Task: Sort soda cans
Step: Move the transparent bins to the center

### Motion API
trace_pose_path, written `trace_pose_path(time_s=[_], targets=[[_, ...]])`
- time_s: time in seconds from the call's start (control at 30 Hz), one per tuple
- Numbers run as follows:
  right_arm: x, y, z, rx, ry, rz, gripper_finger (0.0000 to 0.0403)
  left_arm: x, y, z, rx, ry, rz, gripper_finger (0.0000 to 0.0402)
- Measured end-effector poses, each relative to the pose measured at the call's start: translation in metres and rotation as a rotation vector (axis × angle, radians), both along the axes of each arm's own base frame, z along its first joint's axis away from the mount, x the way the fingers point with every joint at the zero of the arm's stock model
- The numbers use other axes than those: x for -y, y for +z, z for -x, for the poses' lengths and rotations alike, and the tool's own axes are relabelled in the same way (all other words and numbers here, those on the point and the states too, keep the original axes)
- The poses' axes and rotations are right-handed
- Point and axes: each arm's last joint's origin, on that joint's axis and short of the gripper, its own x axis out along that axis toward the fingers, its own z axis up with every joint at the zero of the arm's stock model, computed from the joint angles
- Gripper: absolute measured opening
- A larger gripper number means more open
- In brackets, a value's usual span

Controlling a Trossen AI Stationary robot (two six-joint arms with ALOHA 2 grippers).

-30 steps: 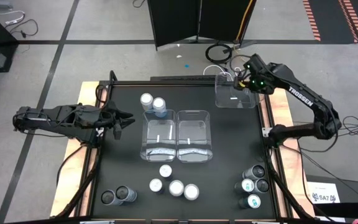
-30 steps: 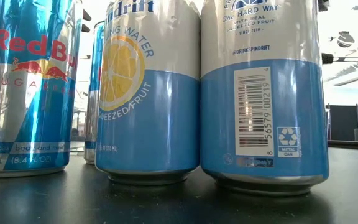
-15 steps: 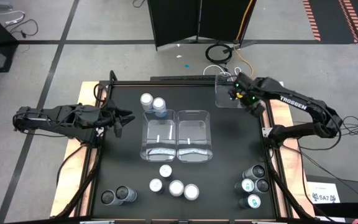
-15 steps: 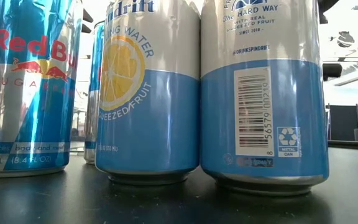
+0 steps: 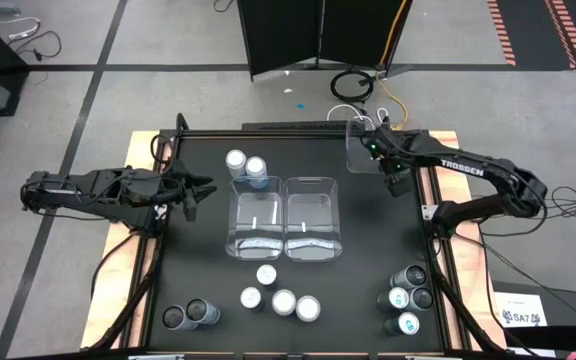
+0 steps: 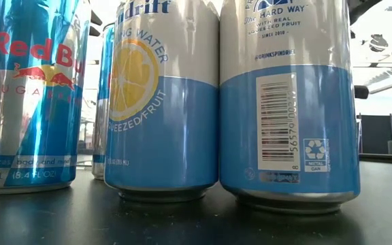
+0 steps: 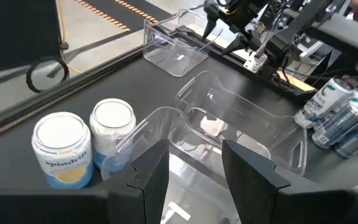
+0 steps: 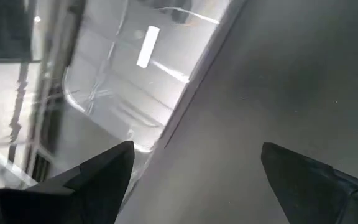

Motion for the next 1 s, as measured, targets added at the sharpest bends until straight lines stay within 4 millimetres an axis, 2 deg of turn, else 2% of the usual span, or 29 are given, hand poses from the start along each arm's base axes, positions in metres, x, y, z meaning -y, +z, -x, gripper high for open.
trace_pose_path(time_s=[0.27, 0.4, 0.7, 0.87, 1.0], targets=[[0.006, -0.023, -0.003, -0.065, -0.049, -0.056, 0.0343, 0.000, 0.000, 0.000, -0.008, -0.012, -0.031, 0.0158], [0.010, -0.035, -0.006, -0.056, -0.056, -0.052, 0.0314, 0.000, 0.000, 0.000, -0.008, 0.002, -0.039, 0.0158], [0.014, -0.047, -0.010, -0.092, -0.025, -0.078, 0.0173, -0.002, 0.001, 0.001, -0.005, 0.066, -0.069, 0.0158], [0.014, -0.048, -0.010, -0.104, 0.020, -0.075, 0.0088, -0.003, 0.003, 0.000, 0.007, 0.068, -0.090, 0.0158], [0.014, -0.047, -0.009, -0.118, 0.065, -0.072, 0.0038, -0.002, 0.006, -0.001, 0.029, 0.060, -0.109, 0.0158]])
